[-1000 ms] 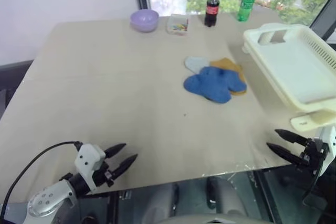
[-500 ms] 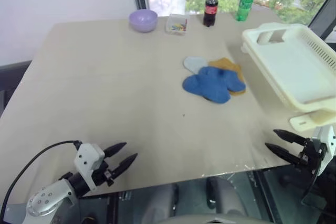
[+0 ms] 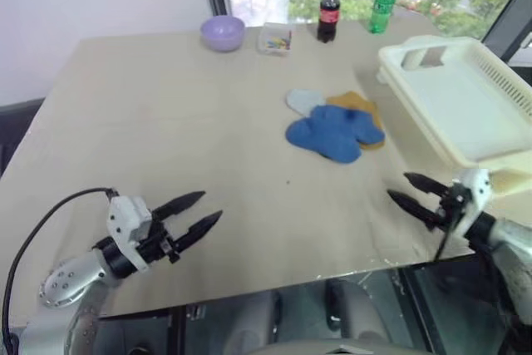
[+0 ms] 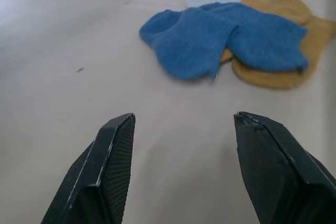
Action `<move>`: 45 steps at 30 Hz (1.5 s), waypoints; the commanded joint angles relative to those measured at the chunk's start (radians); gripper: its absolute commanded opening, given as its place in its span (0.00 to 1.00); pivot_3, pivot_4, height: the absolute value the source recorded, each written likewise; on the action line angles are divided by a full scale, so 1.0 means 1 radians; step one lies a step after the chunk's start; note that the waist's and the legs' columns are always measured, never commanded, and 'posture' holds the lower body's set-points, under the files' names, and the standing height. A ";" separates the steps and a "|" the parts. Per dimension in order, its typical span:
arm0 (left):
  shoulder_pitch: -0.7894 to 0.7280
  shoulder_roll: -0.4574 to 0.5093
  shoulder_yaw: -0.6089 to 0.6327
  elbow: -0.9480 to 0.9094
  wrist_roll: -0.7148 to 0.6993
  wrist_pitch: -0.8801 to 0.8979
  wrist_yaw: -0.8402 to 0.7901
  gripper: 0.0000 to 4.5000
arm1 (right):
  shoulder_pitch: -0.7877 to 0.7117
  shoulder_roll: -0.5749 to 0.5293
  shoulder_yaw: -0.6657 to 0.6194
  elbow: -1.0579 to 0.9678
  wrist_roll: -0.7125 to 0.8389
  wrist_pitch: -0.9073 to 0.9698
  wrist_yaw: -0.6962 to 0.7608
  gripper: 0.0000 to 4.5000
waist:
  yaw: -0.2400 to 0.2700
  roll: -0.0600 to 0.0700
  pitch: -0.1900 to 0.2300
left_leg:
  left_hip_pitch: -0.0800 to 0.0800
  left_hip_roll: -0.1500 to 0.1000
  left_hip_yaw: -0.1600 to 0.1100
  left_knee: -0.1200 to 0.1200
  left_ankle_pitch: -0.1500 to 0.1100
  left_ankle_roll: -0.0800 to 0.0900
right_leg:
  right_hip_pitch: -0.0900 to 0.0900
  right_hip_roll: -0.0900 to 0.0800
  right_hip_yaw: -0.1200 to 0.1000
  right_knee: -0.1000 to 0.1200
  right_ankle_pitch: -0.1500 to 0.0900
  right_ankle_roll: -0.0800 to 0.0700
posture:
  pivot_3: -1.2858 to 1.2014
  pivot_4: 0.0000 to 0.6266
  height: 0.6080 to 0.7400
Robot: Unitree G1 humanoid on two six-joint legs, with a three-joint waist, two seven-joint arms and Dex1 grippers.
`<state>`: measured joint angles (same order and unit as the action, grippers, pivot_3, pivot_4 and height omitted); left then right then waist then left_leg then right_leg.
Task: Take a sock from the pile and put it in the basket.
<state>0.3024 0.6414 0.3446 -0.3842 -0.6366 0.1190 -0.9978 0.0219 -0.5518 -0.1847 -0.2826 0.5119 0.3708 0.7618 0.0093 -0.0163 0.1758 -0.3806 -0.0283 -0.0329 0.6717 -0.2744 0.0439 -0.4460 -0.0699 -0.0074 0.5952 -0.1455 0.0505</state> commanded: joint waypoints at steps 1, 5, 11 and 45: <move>-0.040 0.043 0.028 -0.052 -0.070 0.039 -0.028 0.63 | -0.094 0.029 0.038 0.020 -0.037 0.057 -0.098 0.68 | 0.002 0.000 0.000 | 0.000 0.000 0.000 0.000 0.000 0.000 | 0.000 0.000 0.000 0.000 0.001 -0.001 | 0.52 0.24 0.94; -0.069 0.066 0.022 -0.058 -0.103 0.086 -0.031 0.63 | -0.206 0.067 0.094 0.083 -0.080 0.145 -0.187 0.68 | 0.002 0.000 0.000 | 0.000 -0.001 0.000 0.000 0.000 0.000 | 0.000 0.000 0.001 -0.001 0.002 -0.002 | 0.52 0.24 0.94; -0.082 0.054 -0.003 -0.053 -0.077 0.091 -0.028 0.63 | -0.312 0.128 0.124 0.187 -0.077 0.245 -0.232 0.68 | 0.001 0.000 0.000 | 0.000 -0.002 0.000 0.000 0.000 0.000 | 0.000 0.000 0.001 -0.001 0.003 -0.005 | 0.52 0.24 0.94; -0.107 0.014 -0.039 -0.031 -0.046 0.104 -0.006 0.63 | -0.372 0.037 0.344 -0.070 0.122 0.747 -0.037 0.01 | -0.022 0.000 0.000 | 0.000 -0.001 0.000 0.000 0.000 0.000 | 0.000 0.001 0.002 -0.001 0.003 -0.005 | 0.52 0.24 0.94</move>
<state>0.2001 0.6542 0.3033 -0.4058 -0.6874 0.2324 -0.9998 -0.3554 -0.5025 0.1552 -0.3070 0.6077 1.0949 0.7050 -0.0122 -0.0164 0.1757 -0.3802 -0.0293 -0.0326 0.6721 -0.2741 0.0441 -0.4459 -0.0692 -0.0058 0.5945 -0.1422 0.0460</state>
